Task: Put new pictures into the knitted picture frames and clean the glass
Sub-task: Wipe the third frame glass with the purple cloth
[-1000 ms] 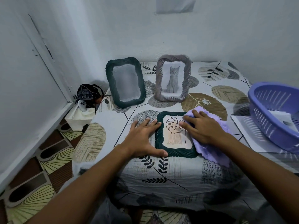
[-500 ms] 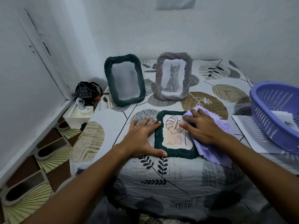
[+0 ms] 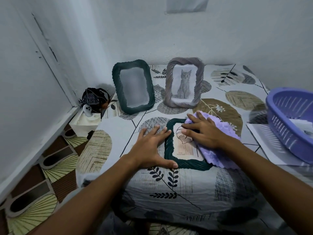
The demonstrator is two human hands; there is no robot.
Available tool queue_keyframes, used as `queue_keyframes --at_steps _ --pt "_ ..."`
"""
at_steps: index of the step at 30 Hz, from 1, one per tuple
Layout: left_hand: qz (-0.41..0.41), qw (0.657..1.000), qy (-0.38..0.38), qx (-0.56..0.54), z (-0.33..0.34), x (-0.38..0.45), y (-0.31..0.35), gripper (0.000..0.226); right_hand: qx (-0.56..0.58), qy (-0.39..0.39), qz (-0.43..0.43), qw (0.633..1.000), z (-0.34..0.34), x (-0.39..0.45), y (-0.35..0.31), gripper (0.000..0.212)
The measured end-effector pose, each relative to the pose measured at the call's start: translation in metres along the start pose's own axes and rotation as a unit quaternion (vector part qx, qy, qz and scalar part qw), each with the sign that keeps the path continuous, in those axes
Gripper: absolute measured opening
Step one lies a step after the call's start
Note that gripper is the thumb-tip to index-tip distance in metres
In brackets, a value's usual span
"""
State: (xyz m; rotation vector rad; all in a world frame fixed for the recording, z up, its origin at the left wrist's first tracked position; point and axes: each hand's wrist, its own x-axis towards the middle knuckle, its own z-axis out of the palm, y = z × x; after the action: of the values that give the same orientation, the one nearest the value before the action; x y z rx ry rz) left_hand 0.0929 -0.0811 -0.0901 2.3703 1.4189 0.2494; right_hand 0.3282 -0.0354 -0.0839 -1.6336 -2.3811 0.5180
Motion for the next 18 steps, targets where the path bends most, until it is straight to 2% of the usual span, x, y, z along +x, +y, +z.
queue_keyframes --at_steps 3,5,6,10,13,18 --pt "0.002 1.0 0.008 -0.002 0.001 0.0 -0.001 0.123 0.037 0.093 -0.013 0.995 -0.001 -0.006 0.005 0.066" --pt "0.002 1.0 0.007 -0.002 0.0 0.0 0.0 0.123 0.016 0.165 -0.029 0.986 -0.005 -0.012 0.006 0.056" --pt "0.001 1.0 0.006 -0.001 0.0 0.0 0.0 0.123 -0.005 0.174 -0.031 0.984 -0.006 -0.015 0.007 0.054" --pt "0.003 1.0 0.01 0.002 0.001 0.0 -0.001 0.123 -0.081 0.083 0.011 0.993 -0.004 -0.02 0.012 0.063" --pt "0.004 1.0 0.014 0.004 0.002 0.001 -0.002 0.123 -0.076 0.019 0.032 0.996 -0.004 -0.016 0.007 0.074" --pt "0.005 1.0 0.016 0.01 0.003 0.001 -0.002 0.123 -0.096 -0.009 0.03 0.995 -0.004 -0.007 -0.011 0.085"
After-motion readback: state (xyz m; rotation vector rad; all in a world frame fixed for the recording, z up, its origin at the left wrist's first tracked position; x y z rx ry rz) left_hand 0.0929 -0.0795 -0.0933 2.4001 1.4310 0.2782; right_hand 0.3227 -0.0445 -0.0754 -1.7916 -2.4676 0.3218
